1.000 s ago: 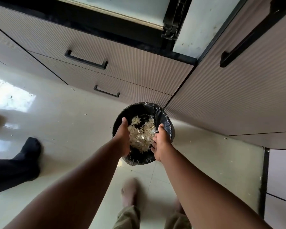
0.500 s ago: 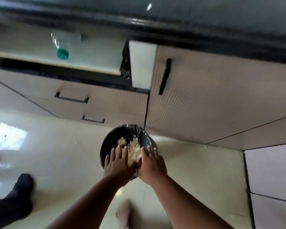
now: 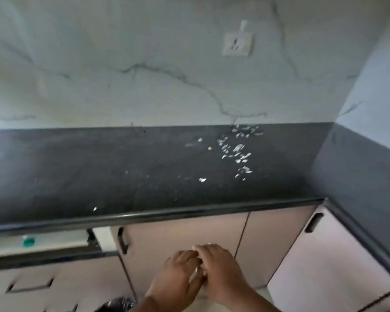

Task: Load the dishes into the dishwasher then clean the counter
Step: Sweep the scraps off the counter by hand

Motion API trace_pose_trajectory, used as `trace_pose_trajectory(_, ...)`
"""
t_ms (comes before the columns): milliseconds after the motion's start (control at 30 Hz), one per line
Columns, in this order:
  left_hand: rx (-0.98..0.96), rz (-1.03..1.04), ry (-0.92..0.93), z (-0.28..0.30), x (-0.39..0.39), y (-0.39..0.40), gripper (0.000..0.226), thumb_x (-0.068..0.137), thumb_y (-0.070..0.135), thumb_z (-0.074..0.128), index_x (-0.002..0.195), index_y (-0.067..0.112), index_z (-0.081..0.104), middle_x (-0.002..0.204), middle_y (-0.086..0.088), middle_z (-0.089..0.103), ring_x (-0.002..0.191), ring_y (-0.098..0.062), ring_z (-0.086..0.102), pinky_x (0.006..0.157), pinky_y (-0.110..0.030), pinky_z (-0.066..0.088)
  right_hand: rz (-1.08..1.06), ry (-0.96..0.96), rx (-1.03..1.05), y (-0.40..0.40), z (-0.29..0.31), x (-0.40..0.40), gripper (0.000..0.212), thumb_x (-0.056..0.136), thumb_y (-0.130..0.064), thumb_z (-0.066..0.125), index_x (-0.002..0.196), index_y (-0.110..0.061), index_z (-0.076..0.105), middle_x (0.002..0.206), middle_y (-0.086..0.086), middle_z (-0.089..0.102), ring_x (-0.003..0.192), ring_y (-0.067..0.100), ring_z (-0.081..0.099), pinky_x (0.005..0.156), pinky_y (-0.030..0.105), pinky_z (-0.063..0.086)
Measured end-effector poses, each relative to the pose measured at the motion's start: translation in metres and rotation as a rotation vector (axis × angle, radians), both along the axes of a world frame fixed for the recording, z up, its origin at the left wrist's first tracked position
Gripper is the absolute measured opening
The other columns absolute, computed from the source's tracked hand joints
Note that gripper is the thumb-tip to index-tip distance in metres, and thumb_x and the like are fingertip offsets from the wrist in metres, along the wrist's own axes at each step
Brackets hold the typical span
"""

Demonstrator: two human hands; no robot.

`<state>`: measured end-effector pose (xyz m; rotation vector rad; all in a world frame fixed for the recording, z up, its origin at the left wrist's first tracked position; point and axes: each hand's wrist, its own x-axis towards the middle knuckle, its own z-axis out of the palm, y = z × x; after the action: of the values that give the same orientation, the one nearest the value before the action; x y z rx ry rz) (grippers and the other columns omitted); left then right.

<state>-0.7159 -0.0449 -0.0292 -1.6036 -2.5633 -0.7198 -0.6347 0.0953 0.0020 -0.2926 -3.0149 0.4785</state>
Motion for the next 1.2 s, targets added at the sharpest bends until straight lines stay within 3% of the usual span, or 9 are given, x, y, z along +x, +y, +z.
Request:
trace_pose_trajectory(133,0.211,0.004,0.082,0.077,-0.004,0.073,0.026,0.088,0.045,0.052,0.106,0.031,0.063,0.105,0.013,0.061,0.096,-0.011,0.058,0.083,-0.027,0.050,-0.045,0.069,0.058,0.066,0.064,0.013,0.048,0.088,-0.029,0.044,0.135,-0.025,0.046,0.130,-0.004,0.053,0.122,0.018,0.048,0.101,0.032,0.039)
trace_pose_trajectory(200,0.217,0.133,0.041,0.102,-0.007,0.101,0.042,0.090,0.053,0.042,0.119,0.029,0.062,0.120,0.012,0.057,0.115,-0.014,0.052,0.097,-0.029,0.043,-0.087,0.121,0.121,0.095,0.081,0.016,0.046,0.091,-0.036,0.047,0.135,-0.025,0.047,0.129,-0.002,0.053,0.123,0.020,0.048,0.099,0.034,0.040)
trace_pose_trajectory(300,0.023,0.379,-0.050,0.116,-0.020,0.127,0.070,0.094,0.063,0.029,0.152,0.023,0.025,0.159,0.004,0.019,0.149,-0.019,0.007,0.119,-0.037,0.011,-0.129,0.121,0.133,0.128,0.092,0.016,0.050,0.095,-0.045,0.047,0.140,-0.025,0.044,0.137,-0.004,0.049,0.130,0.018,0.042,0.103,0.034,0.038)
trace_pose_trajectory(400,-0.190,0.509,-0.114,0.112,-0.033,0.135,0.093,0.087,0.075,0.012,0.155,0.013,-0.005,0.162,-0.006,-0.013,0.147,-0.023,-0.020,0.119,-0.042,-0.009,-0.212,0.066,0.131,0.151,0.090,0.008,0.060,0.096,-0.057,0.041,0.146,-0.024,0.035,0.147,-0.004,0.040,0.139,0.018,0.031,0.111,0.033,0.031)
trace_pose_trajectory(500,-0.308,0.563,-0.151,0.102,-0.046,0.141,0.117,0.062,0.082,-0.013,0.152,0.008,-0.013,0.159,-0.012,-0.019,0.145,-0.027,-0.023,0.119,-0.043,-0.012,-0.322,-0.076,0.059,0.162,0.083,-0.007,0.088,0.089,-0.073,0.033,0.154,-0.015,0.018,0.160,0.006,0.020,0.148,0.028,0.013,0.119,0.040,0.016)
trace_pose_trajectory(633,-0.382,0.599,-0.181,0.089,-0.076,0.161,0.125,0.052,0.082,-0.018,0.151,0.005,-0.015,0.159,-0.013,-0.020,0.145,-0.027,-0.023,0.119,-0.042,-0.012,-0.483,-0.211,0.021,0.183,0.070,-0.041,0.115,0.077,-0.087,0.020,0.154,-0.006,-0.006,0.163,0.014,-0.004,0.150,0.032,-0.005,0.121,0.045,0.000)
trace_pose_trajectory(900,-0.385,0.571,-0.132,0.068,-0.162,0.232,0.118,0.066,0.087,-0.007,0.150,0.005,-0.016,0.159,-0.013,-0.021,0.145,-0.024,-0.025,0.118,-0.041,-0.014,-0.615,-0.274,-0.031,0.227,0.049,-0.126,0.132,0.064,-0.095,0.014,0.149,-0.001,-0.021,0.160,0.016,-0.019,0.148,0.031,-0.017,0.120,0.043,-0.009)
trace_pose_trajectory(967,-0.376,0.533,-0.129,0.066,-0.180,0.254,0.106,0.080,0.082,0.006,0.150,0.005,-0.017,0.158,-0.012,-0.023,0.144,-0.023,-0.026,0.118,-0.041,-0.015,-0.650,-0.269,-0.042,0.240,0.049,-0.147,0.131,0.065,-0.095,0.014,0.148,-0.001,-0.023,0.159,0.016,-0.022,0.147,0.031,-0.019,0.120,0.043,-0.011)
trace_pose_trajectory(1200,-0.316,0.414,-0.149,0.067,-0.233,0.316,0.094,0.089,0.071,0.013,0.151,0.006,-0.015,0.159,-0.009,-0.020,0.145,-0.020,-0.024,0.119,-0.037,-0.014,-0.661,-0.220,0.019,0.277,0.041,-0.195,0.130,0.058,-0.093,-0.005,0.149,-0.002,-0.020,0.161,0.014,-0.015,0.148,0.028,-0.017,0.120,0.041,-0.011)
